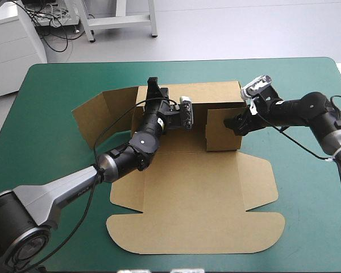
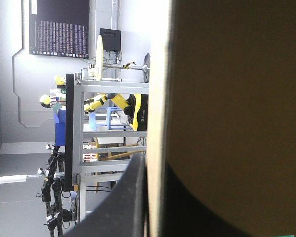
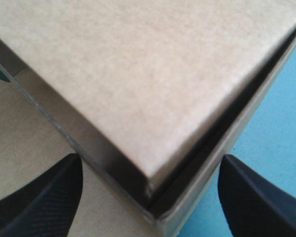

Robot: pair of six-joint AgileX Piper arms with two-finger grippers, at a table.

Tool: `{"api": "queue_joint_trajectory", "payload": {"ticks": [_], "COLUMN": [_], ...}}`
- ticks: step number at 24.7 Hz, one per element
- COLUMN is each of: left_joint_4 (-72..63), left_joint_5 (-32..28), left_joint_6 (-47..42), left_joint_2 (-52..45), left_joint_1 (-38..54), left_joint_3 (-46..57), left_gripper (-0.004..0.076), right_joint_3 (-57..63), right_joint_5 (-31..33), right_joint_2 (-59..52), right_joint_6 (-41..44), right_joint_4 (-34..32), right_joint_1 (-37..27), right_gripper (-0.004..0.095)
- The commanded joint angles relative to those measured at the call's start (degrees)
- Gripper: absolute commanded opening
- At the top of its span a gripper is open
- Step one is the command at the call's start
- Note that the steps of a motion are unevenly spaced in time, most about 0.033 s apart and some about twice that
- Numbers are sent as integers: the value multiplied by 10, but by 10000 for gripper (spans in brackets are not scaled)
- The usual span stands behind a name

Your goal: Fold the box

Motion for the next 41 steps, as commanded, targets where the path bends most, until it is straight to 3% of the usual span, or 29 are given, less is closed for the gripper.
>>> {"api": "queue_joint_trajectory", "payload": {"ticks": [1,5,12,21,29,37,41], "left_joint_4": [42,42,39,43,43,31,-9], "left_joint_5": [15,6,0,0,-13,-9,-9], "left_joint_6": [-16,-19,-19,-18,-18,-18,-18], "left_joint_2": [-27,-27,-13,-7,-7,-33,-53], "left_joint_1": [-4,-4,-4,-4,-5,-51,-78], "left_joint_3": [-33,-44,-44,-44,-44,-44,-44], "left_gripper": [-32,-32,-32,-32,-6,303,327], "right_joint_3": [-13,-13,-13,-13,-13,-13,-13], "right_joint_5": [-40,-47,-118,-96,-99,-113,-116], "right_joint_2": [-20,-2,13,13,13,13,13], "right_joint_6": [-3,2,1,1,1,3,3], "right_joint_4": [32,37,48,66,77,88,95], "right_joint_1": [7,7,7,7,7,7,7], "right_gripper": [697,690,494,-12,-22,-22,-22]}}
